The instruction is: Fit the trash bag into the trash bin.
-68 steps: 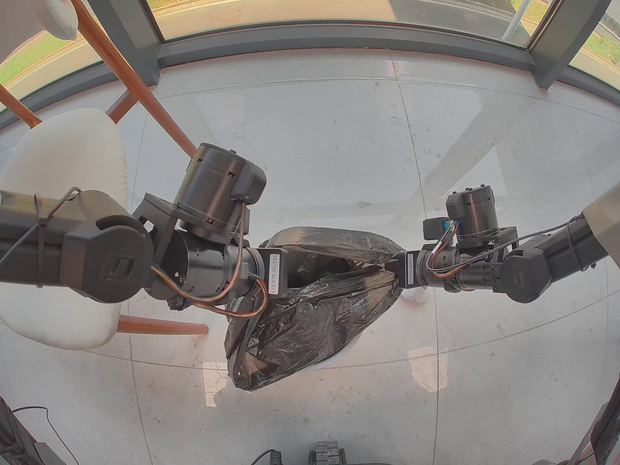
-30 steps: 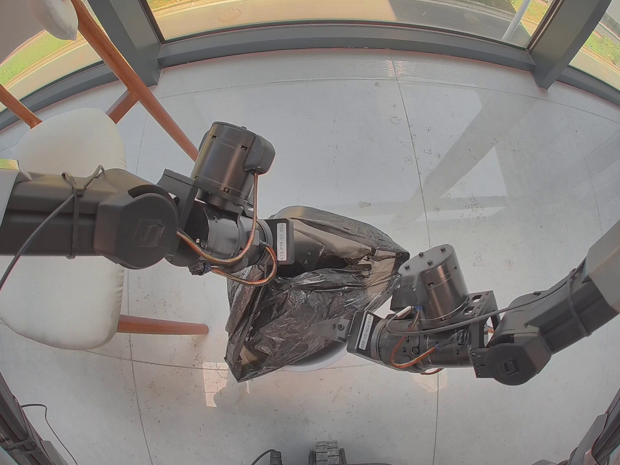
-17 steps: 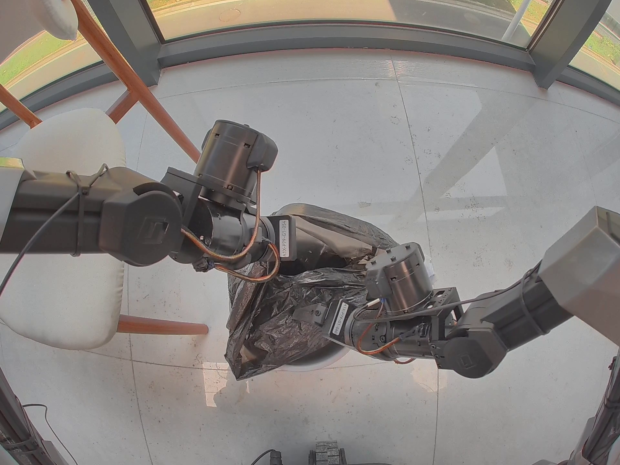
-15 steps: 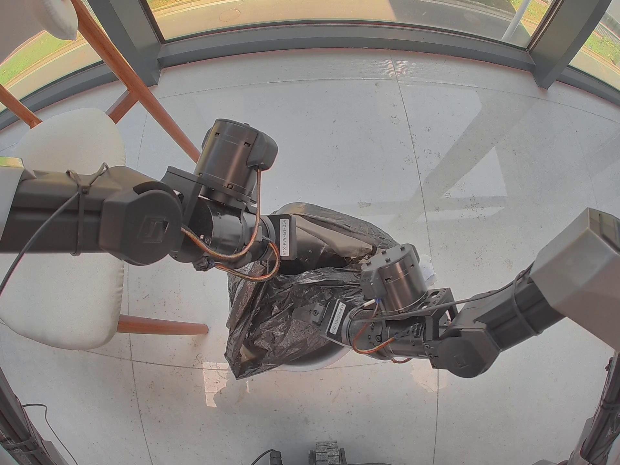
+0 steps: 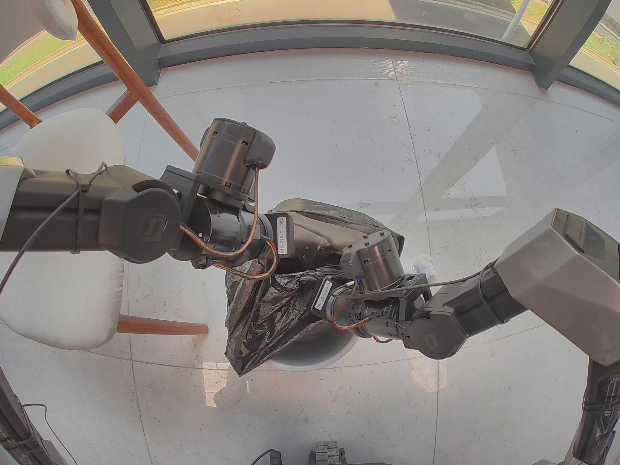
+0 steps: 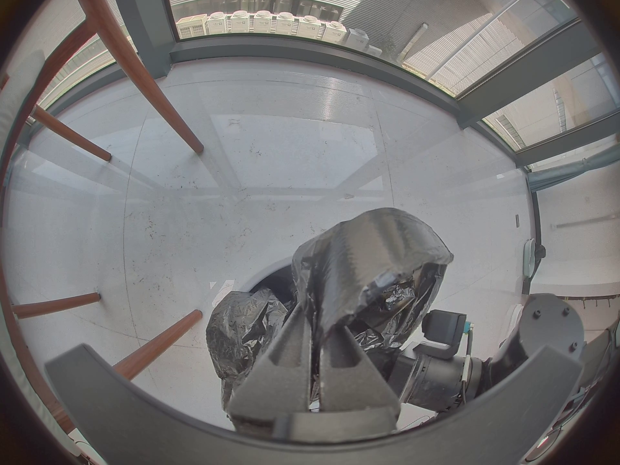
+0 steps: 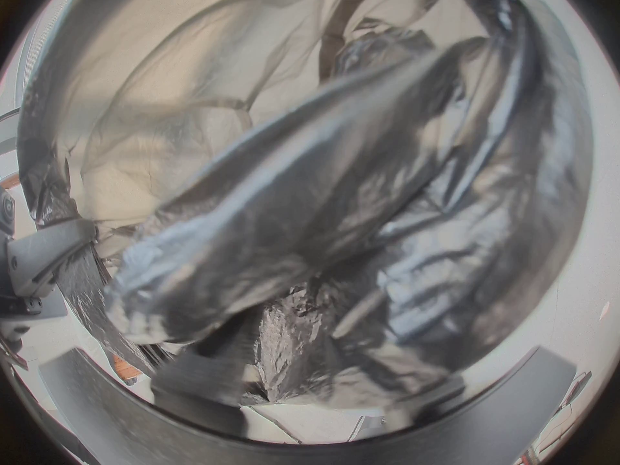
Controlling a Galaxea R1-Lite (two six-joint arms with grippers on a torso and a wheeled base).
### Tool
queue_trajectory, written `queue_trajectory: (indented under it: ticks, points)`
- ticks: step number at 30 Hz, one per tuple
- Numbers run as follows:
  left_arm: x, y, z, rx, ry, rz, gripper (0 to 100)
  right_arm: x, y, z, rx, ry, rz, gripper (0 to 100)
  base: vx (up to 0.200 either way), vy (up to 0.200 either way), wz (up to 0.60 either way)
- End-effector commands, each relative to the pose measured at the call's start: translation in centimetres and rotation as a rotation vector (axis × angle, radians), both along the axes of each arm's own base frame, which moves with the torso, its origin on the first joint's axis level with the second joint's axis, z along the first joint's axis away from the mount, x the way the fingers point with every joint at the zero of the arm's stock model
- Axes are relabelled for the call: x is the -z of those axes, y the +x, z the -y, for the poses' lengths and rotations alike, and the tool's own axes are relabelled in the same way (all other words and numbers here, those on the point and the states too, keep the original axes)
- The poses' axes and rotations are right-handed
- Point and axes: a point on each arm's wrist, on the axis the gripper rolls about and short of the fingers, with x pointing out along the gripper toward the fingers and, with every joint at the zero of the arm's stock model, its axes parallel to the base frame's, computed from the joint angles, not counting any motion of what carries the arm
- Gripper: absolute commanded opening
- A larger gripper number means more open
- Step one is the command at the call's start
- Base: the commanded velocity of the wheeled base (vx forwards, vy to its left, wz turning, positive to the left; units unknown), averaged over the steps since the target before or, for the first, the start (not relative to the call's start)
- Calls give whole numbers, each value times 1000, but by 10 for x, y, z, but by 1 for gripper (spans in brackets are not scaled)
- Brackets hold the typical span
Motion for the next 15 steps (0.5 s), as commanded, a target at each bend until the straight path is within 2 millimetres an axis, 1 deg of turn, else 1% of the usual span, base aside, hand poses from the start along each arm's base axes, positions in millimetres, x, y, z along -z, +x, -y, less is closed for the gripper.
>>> queue_trajectory:
  ticks: [1, 3, 5, 9, 11, 12, 13, 14, 15]
  points:
    - [0, 1, -2, -7, 0, 0, 0, -10, 0, 3, 3, 8, 15, 0, 0, 0, 0]
    - [0, 1, -2, -7, 0, 0, 0, -13, -5, 8, 0, 4, 9, 0, 0, 0, 0]
    - [1, 1, -3, -7, 4, -5, 0, -8, -11, 15, 1, -15, -14, 0, 0, 0, 0]
    - [4, 1, -4, -9, 8, -15, 0, -10, -27, 30, -12, -32, -46, 0, 0, 0, 0]
    - [4, 1, -5, -7, 8, -15, 0, -8, -35, 37, -22, -46, -71, 0, 0, 0, 0]
    - [4, 0, -5, -6, 8, -15, 0, -7, -35, 38, -22, -47, -74, 0, 0, 0, 0]
    - [4, 1, -5, -7, 9, -17, 0, -1, -36, 47, -13, -66, -96, 0, 0, 0, 0]
    - [4, 1, -5, -7, 9, -18, 0, 8, -36, 61, -3, -105, -109, 0, 0, 0, 0]
    - [5, 1, -5, -8, 10, -19, 0, 11, -35, 67, -1, -122, -113, 0, 0, 0, 0]
